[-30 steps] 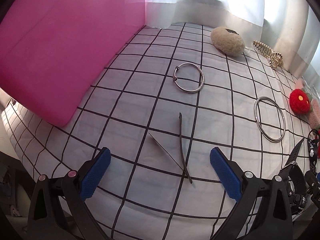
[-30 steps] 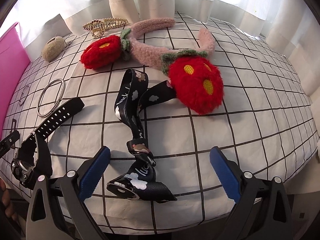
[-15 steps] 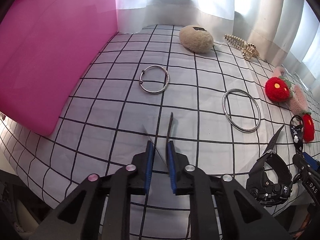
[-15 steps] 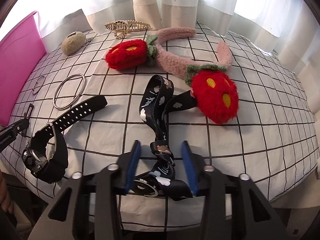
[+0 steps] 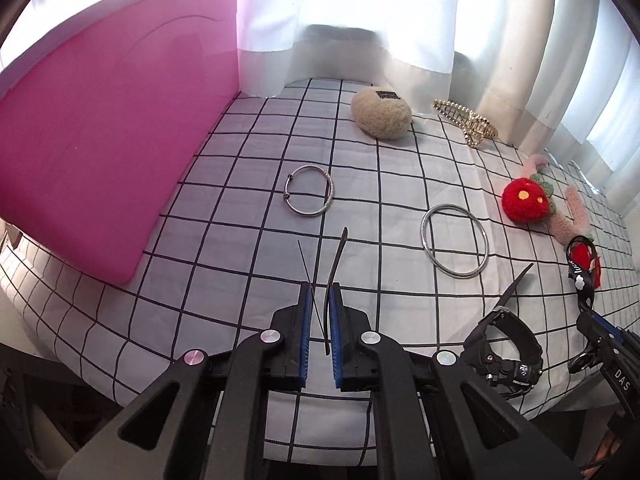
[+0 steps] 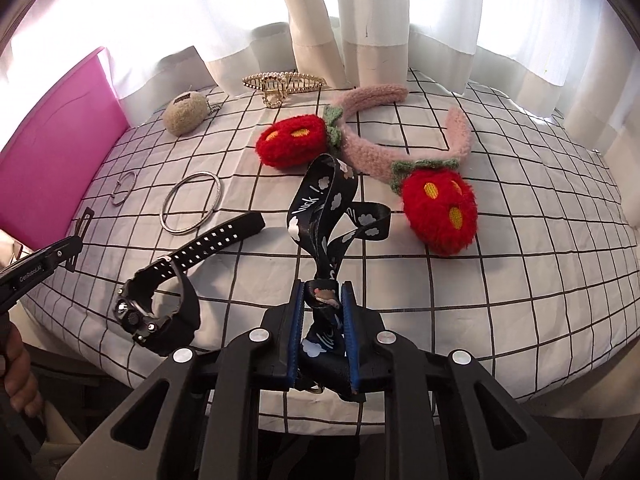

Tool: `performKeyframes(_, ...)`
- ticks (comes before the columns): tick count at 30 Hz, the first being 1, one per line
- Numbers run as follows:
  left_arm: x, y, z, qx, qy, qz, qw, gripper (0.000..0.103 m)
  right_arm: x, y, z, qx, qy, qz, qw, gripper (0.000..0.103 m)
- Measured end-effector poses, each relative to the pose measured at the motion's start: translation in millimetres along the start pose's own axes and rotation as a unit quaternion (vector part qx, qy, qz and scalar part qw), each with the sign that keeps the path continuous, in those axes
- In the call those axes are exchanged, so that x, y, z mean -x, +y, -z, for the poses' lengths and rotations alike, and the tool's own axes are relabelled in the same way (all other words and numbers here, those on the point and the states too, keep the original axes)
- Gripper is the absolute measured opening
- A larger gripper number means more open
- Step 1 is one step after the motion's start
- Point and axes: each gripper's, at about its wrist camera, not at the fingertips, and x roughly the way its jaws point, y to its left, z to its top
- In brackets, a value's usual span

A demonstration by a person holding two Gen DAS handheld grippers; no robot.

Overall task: Organize jewelry
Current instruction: 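Close the left tool on the tweezers while the right tool closes on the lanyard, then carry tweezers and lanyard into the pink bin and open both tools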

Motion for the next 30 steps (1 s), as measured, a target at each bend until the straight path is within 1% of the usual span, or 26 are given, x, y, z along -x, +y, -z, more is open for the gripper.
performKeyframes(4, 30.4, -0.5, -10.5, -0.002, -0.021, 0.015, 0.9997, 0.009, 33.3, 10.9, -12.4, 0.010, -0.025, -0.013, 1.000, 0.018)
performKeyframes(7, 58.1, 2.5, -19.2, -0.003, -0.048, 0.021, 0.9986, 0.009, 60.3, 23.7, -26.8, 0.021, -0.050, -0.026, 0.998, 0.018)
performKeyframes(11, 96.2, 14.9, -35.1, 0.005, -0.079, 0.033, 0.9963, 0.009, 95.7, 49.2, -50.4, 0.037, -0.083, -0.061, 0.994, 0.018)
performKeyframes(14, 127.9, 31.8, -48.0, 0.019, -0.107, 0.038, 0.9933, 0.009, 121.3, 79.4, -69.1, 0.062, -0.115, -0.091, 0.987, 0.018)
performKeyframes(18, 165.9, 58.4, -64.6, 0.029, -0.150, 0.025, 0.9879, 0.009, 147.4, 126.5, -97.8, 0.094, -0.152, -0.146, 0.973, 0.018)
performKeyframes(21, 183.1, 85.8, -79.8, 0.042, -0.168, 0.013, 0.9848, 0.009, 155.6, 168.4, -119.6, 0.123, -0.167, -0.188, 0.960, 0.018)
performKeyframes(25, 192.0, 128.8, -100.1, 0.052, -0.183, -0.017, 0.9816, 0.009, 152.6, 229.1, -142.9, 0.155, -0.166, -0.237, 0.945, 0.018)
performKeyframes(28, 185.8, 164.7, -114.3, 0.067, -0.177, -0.036, 0.9813, 0.009, 138.3, 274.2, -155.9, 0.177, -0.155, -0.258, 0.937, 0.018)
performKeyframes(30, 177.9, 189.0, -123.1, 0.078, -0.167, -0.047, 0.9818, 0.009, 124.6, 301.5, -162.6, 0.188, -0.141, -0.264, 0.935, 0.018)
